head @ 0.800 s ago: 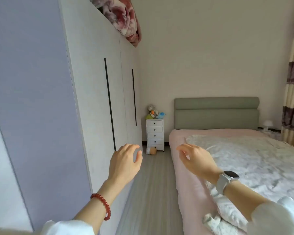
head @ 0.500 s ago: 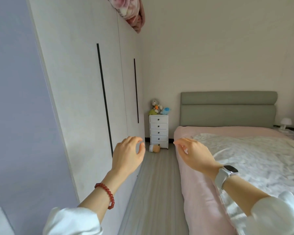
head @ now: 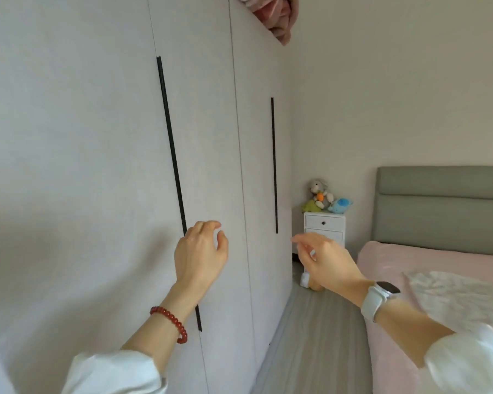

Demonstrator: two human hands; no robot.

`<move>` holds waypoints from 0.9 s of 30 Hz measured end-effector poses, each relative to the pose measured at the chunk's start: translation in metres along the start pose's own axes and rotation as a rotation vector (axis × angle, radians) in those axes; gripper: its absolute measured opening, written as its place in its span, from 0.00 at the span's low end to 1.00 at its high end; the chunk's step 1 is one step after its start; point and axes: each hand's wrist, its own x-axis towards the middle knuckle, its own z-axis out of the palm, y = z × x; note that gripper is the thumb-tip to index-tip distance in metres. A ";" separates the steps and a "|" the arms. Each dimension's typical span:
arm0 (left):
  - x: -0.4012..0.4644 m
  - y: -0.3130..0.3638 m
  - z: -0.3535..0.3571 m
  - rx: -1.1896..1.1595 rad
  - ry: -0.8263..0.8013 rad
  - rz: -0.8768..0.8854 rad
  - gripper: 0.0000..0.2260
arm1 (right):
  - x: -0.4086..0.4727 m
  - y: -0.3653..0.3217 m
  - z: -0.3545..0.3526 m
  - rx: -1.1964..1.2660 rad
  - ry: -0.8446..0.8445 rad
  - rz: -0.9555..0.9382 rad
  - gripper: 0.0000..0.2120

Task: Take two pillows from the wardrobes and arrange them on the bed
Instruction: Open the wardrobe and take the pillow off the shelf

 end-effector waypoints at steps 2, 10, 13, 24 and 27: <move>0.027 -0.016 0.015 0.071 0.035 -0.063 0.12 | 0.043 0.011 0.026 0.064 0.025 -0.048 0.12; 0.110 -0.087 0.064 0.307 0.204 -0.201 0.14 | 0.192 0.008 0.137 0.182 0.037 -0.373 0.14; 0.126 -0.108 0.093 0.404 0.329 -0.182 0.13 | 0.241 -0.003 0.173 0.166 0.034 -0.527 0.18; 0.141 -0.140 0.149 0.824 0.659 -0.177 0.09 | 0.314 0.004 0.286 -0.059 0.123 -0.865 0.29; 0.141 -0.132 0.149 0.835 0.656 -0.243 0.07 | 0.319 0.007 0.298 -0.006 0.176 -0.900 0.29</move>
